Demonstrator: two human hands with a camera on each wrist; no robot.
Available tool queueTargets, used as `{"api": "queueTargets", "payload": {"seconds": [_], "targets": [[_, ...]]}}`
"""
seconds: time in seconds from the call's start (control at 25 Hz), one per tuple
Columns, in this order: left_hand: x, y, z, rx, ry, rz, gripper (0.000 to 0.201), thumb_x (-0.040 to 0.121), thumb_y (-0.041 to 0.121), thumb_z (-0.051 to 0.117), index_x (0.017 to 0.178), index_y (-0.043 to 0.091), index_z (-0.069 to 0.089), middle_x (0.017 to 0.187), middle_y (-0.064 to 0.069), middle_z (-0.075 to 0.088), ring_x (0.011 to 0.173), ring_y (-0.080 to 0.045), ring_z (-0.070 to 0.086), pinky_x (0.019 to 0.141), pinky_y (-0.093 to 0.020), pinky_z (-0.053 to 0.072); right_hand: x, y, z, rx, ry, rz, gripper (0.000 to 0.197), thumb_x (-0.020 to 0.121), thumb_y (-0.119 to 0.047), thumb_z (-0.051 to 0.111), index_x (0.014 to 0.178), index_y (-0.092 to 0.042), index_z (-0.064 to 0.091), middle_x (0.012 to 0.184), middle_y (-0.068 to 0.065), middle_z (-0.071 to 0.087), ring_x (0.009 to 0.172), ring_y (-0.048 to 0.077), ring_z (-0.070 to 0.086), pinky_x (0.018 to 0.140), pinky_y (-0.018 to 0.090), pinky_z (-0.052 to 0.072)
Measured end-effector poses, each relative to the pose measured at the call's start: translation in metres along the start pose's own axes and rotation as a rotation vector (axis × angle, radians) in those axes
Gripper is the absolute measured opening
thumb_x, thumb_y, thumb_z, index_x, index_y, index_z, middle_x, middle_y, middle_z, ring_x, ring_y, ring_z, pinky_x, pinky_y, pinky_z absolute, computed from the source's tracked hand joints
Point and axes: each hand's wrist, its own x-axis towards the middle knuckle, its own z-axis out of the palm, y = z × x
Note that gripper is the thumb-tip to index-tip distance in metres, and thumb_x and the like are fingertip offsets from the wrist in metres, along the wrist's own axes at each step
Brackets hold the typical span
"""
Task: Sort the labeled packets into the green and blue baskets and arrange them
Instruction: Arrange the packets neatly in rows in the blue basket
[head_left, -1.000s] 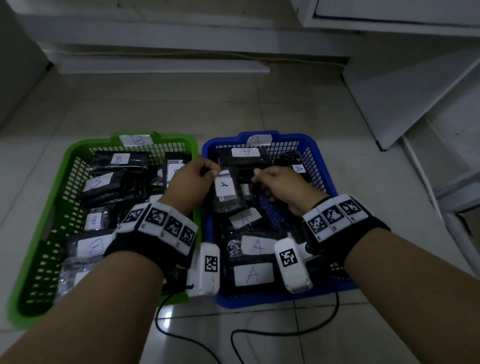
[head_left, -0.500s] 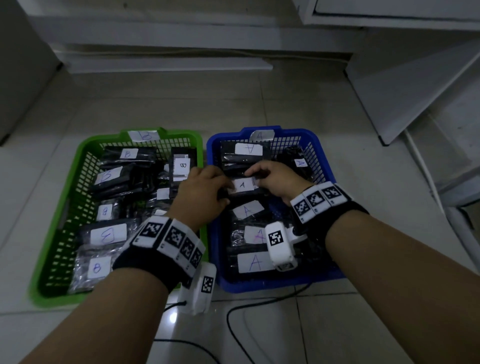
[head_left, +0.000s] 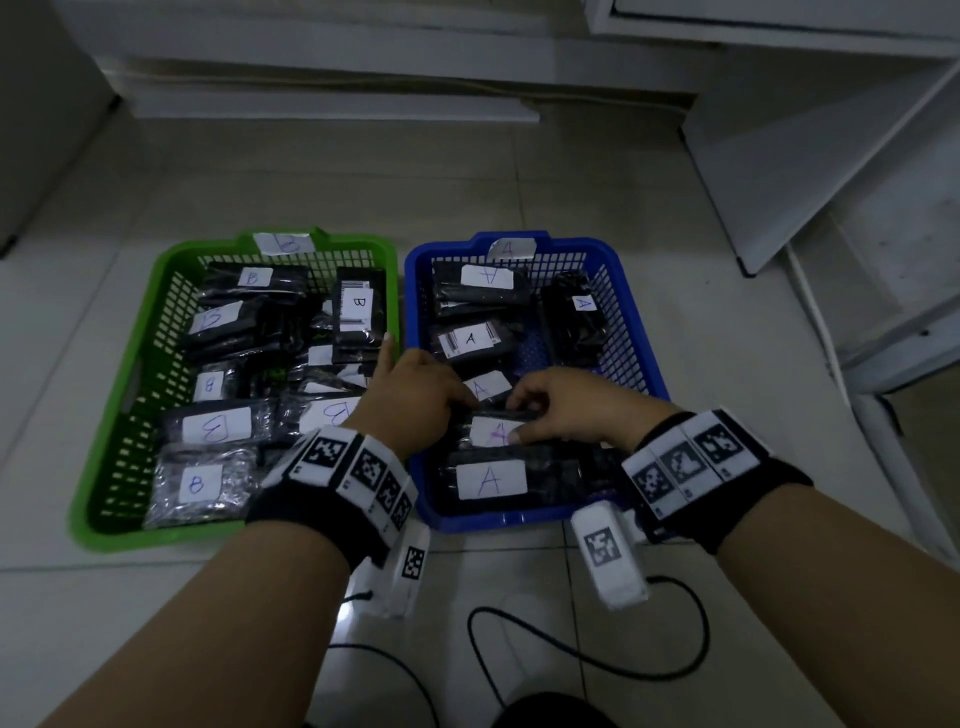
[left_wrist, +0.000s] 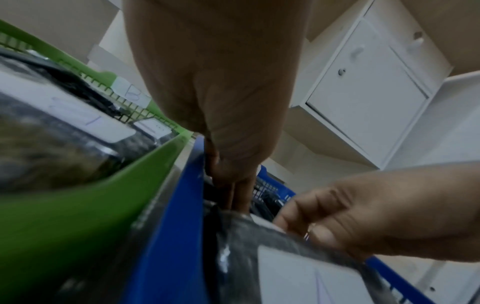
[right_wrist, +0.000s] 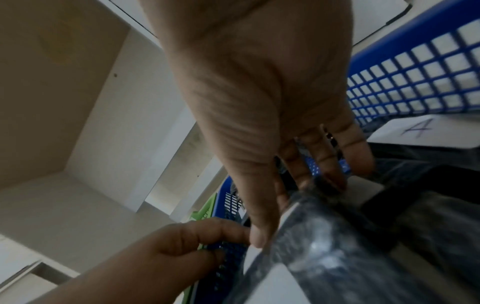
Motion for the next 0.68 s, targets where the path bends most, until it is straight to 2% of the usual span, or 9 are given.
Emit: {"api": "queueTargets", "payload": {"seconds": [0.08, 0.2, 0.32, 0.4, 0.44, 0.52, 0.56, 0.68], "targets": [[-0.005, 0.003, 0.001, 0.009, 0.025, -0.016, 0.042, 0.095, 0.019, 0.037, 0.122, 0.045, 0.056, 0.132, 0.019, 0.053, 0.133, -0.014, 0.028, 0.113, -0.058, -0.014, -0.006, 0.005, 0.005, 0.018, 0.051, -0.021, 0.035, 0.075, -0.026, 0.077, 0.107, -0.022, 0.063, 0.099, -0.005, 0.061, 0.094, 0.013, 0.059, 0.084, 0.026, 0.049], [-0.009, 0.003, 0.000, 0.013, 0.077, -0.045, 0.041, 0.097, 0.029, 0.032, 0.133, 0.039, 0.046, 0.136, 0.013, 0.052, 0.138, -0.012, 0.026, 0.113, -0.057, -0.015, -0.008, 0.012, 0.001, 0.218, 0.141, 0.017, 0.024, 0.080, -0.011, 0.071, 0.102, -0.019, 0.063, 0.087, -0.006, 0.059, 0.087, 0.014, 0.057, 0.074, 0.024, 0.047], [-0.010, 0.002, 0.000, -0.035, 0.187, -0.077, 0.047, 0.094, 0.026, 0.039, 0.141, 0.032, 0.036, 0.142, 0.004, 0.044, 0.138, -0.019, 0.026, 0.115, -0.055, -0.009, 0.004, 0.014, -0.010, 0.429, 0.266, 0.000, 0.022, 0.085, -0.004, 0.063, 0.103, -0.016, 0.066, 0.095, -0.001, 0.063, 0.091, 0.016, 0.060, 0.081, 0.027, 0.050], [-0.010, 0.002, 0.002, -0.088, 0.279, -0.095, 0.054, 0.090, 0.023, 0.047, 0.142, 0.031, 0.035, 0.144, 0.003, 0.039, 0.136, -0.024, 0.028, 0.116, -0.057, -0.001, 0.018, 0.012, -0.012, 0.484, 0.314, -0.023, 0.024, 0.087, -0.005, 0.062, 0.107, -0.016, 0.067, 0.096, -0.002, 0.064, 0.087, 0.011, 0.060, 0.078, 0.021, 0.050], [-0.011, 0.001, 0.003, -0.104, 0.282, -0.092, 0.054, 0.089, 0.024, 0.049, 0.141, 0.032, 0.036, 0.144, 0.005, 0.038, 0.135, -0.024, 0.028, 0.116, -0.058, 0.001, 0.025, 0.010, -0.010, 0.490, 0.325, -0.028, 0.024, 0.085, -0.006, 0.064, 0.106, -0.018, 0.068, 0.098, -0.001, 0.065, 0.088, 0.012, 0.062, 0.080, 0.024, 0.051], [-0.012, 0.001, 0.007, -0.078, 0.207, -0.067, 0.045, 0.091, 0.033, 0.047, 0.136, 0.038, 0.042, 0.143, 0.013, 0.041, 0.138, -0.019, 0.025, 0.114, -0.059, -0.003, 0.041, 0.010, -0.001, 0.451, 0.316, -0.004, 0.023, 0.081, -0.010, 0.070, 0.099, -0.023, 0.065, 0.102, 0.002, 0.066, 0.093, 0.018, 0.064, 0.088, 0.035, 0.054], [-0.013, -0.001, 0.010, -0.042, 0.171, -0.054, 0.040, 0.092, 0.039, 0.046, 0.132, 0.041, 0.046, 0.141, 0.017, 0.042, 0.139, -0.016, 0.022, 0.112, -0.059, -0.007, 0.046, 0.011, 0.003, 0.405, 0.294, 0.012, 0.025, 0.079, -0.013, 0.072, 0.098, -0.024, 0.061, 0.103, 0.002, 0.064, 0.095, 0.020, 0.063, 0.090, 0.037, 0.053], [-0.013, -0.008, 0.016, 0.025, 0.151, -0.039, 0.043, 0.088, 0.047, 0.053, 0.131, 0.043, 0.047, 0.139, 0.018, 0.044, 0.140, -0.014, 0.019, 0.110, -0.063, -0.010, 0.045, 0.010, 0.006, 0.316, 0.222, 0.026, 0.037, 0.080, -0.021, 0.073, 0.112, -0.020, 0.055, 0.105, 0.001, 0.058, 0.098, 0.018, 0.058, 0.089, 0.033, 0.050]]}}
